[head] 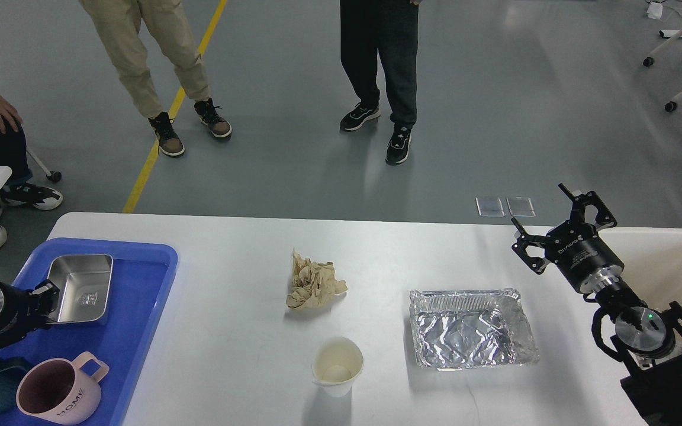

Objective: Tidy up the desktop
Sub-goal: 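Lower the steel tray into the blue bin with the left gripper, then open the left gripper and raise it away from the bin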

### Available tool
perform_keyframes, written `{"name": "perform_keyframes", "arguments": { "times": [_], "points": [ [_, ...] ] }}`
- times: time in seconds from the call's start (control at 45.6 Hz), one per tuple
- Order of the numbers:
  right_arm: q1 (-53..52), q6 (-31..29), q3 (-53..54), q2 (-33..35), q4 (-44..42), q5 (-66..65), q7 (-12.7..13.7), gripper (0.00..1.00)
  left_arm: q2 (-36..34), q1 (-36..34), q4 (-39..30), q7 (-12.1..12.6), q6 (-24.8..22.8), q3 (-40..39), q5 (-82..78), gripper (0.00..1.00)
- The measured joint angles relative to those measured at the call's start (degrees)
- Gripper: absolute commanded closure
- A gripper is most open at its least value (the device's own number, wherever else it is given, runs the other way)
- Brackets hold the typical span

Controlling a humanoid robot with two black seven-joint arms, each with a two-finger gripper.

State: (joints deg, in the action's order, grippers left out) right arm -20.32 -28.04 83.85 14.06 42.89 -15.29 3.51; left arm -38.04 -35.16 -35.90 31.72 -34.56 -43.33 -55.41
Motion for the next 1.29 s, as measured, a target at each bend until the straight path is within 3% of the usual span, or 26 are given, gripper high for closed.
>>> {"name": "perform_keyframes", "arguments": {
  "times": [0.285,0.789,1.03,1.294],
  "points": [
    [-0.1,0.0,0.0,0.0,0.0,0.0,0.0,0.0,1.1,-0.5,0.2,0.0,0.6,0.0,0.0,0.99],
    [-0.3,0.1,0.0,0.0,0.0,0.0,0.0,0.0,0.8,-0.8,0.1,0.0,-1.3,0.0,0.2,0.59],
    [-0.3,0.1,0.0,0.0,0.0,0.0,0.0,0.0,0.2,-1.9,-0.3,0.1,-4.7,-0.1,0.5,0.26],
    [-0.5,0.2,0.0,0.0,0.1,0.0,0.0,0.0,-4.2,-5.8,-1.5,0.8,-9.6,-1.2,3.8,0.16]
  ]
}}
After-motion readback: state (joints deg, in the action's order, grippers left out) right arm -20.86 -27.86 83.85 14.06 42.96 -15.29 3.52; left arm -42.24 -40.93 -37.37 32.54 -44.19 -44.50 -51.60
